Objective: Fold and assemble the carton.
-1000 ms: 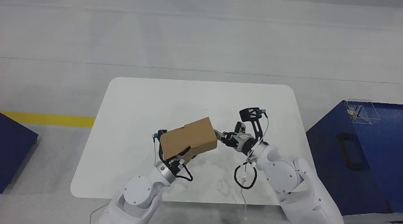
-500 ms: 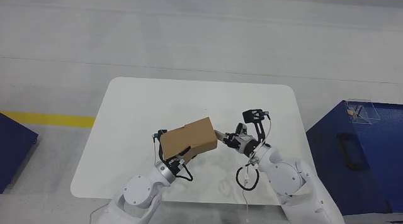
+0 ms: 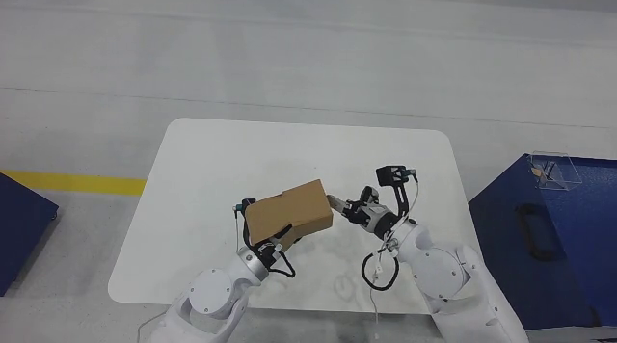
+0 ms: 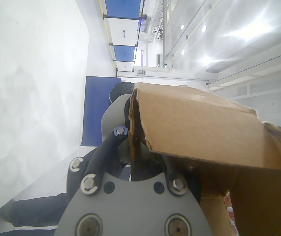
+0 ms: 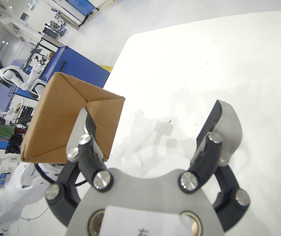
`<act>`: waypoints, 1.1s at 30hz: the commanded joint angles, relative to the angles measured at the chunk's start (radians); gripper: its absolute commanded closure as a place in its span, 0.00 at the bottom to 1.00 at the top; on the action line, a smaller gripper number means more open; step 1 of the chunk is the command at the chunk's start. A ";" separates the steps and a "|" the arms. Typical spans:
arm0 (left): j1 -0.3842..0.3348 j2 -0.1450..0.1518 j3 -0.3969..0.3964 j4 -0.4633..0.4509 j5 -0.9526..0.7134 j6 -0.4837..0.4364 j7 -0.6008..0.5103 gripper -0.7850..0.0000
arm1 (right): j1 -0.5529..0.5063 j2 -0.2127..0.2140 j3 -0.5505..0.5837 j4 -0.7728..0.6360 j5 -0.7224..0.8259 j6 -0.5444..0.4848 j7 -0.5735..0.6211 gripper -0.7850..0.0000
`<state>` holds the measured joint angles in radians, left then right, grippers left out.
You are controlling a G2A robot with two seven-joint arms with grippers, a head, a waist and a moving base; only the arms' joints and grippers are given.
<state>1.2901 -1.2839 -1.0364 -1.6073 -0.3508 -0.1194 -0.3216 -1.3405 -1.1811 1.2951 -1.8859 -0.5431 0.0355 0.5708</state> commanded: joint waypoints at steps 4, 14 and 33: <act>0.009 0.000 0.001 -0.024 0.038 0.022 0.035 1.00 | -0.039 0.007 0.092 0.000 0.102 -0.037 -0.016 0.00; 0.086 -0.029 0.078 -0.288 0.078 0.425 0.446 1.00 | -0.120 0.005 0.127 0.033 0.200 -0.062 -0.118 0.00; 0.036 -0.090 0.096 -0.315 -0.154 0.754 0.766 1.00 | -0.109 0.003 0.137 0.035 0.197 -0.020 -0.146 0.00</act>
<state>1.3321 -1.3664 -0.9409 -1.9158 -0.4677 0.5886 0.3684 -1.4531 -1.1773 1.4315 -1.8513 -0.3473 0.0067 0.4267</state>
